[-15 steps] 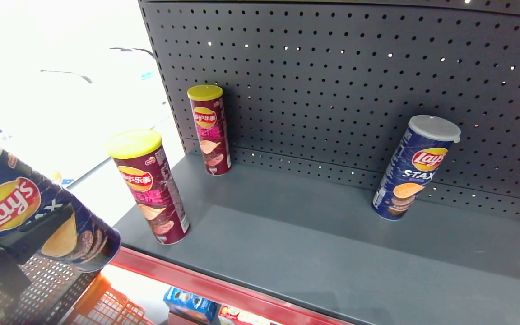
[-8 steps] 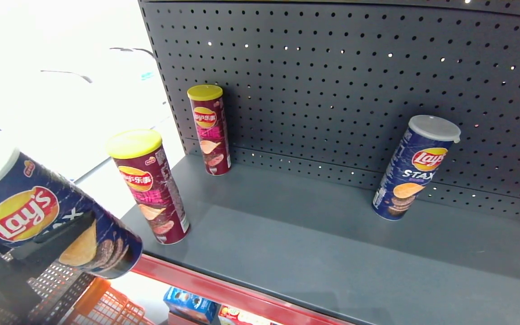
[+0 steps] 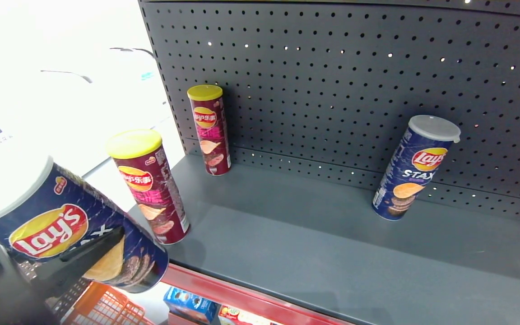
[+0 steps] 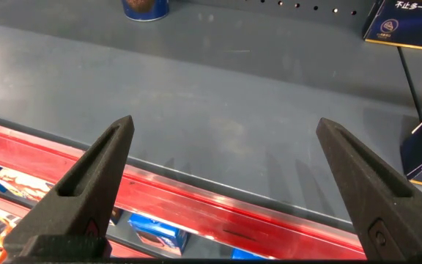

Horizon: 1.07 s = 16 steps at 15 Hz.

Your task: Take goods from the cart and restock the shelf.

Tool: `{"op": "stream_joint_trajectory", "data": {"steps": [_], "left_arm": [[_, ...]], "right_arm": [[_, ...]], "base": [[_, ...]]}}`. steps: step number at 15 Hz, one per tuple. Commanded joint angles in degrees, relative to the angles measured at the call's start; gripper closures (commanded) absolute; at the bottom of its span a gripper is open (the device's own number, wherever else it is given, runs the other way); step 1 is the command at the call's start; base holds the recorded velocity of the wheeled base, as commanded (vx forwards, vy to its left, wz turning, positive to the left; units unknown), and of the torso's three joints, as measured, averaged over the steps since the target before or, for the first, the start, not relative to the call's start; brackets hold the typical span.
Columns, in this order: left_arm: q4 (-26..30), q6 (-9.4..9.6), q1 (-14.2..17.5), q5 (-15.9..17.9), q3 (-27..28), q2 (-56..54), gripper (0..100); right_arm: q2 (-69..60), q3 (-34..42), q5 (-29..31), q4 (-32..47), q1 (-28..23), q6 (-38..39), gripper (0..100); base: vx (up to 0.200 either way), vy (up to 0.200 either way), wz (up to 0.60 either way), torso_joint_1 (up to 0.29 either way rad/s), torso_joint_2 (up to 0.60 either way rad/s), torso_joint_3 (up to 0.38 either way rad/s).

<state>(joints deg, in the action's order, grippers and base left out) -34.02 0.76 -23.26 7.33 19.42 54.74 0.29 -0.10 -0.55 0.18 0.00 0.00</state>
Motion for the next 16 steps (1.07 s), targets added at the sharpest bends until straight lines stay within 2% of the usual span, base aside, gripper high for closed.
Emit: {"op": "stream_joint_trajectory", "data": {"steps": [1, 4, 9, 16], "left_arm": [[-0.08, 0.04, -1.00, 0.14, -0.08, 1.16, 100], [-0.17, -0.05, -2.23, 0.23, 0.44, 2.57, 100], [-0.34, 0.04, -7.06, 0.23, 2.38, 5.29, 100], [-0.08, 0.12, -8.82, 0.23, 4.14, 6.79, 100]], "right_arm": [[0.06, 0.01, -0.07, -0.01, 0.00, 0.00, 0], [0.06, 0.01, -0.07, -0.01, 0.00, 0.09, 0], [0.06, 0.01, -0.07, -0.01, 0.00, 0.00, 0], [0.06, 0.01, -0.07, -0.01, 0.09, 0.00, 0]], "base": [[0.000, 0.000, 0.00, 0.000, 0.00, 0.000], [0.000, 0.000, 0.00, 0.000, 0.00, 0.000], [0.000, 0.000, 0.00, 0.000, 0.00, 0.000], [0.000, 0.000, 0.00, 0.000, 0.00, 0.000]]}}
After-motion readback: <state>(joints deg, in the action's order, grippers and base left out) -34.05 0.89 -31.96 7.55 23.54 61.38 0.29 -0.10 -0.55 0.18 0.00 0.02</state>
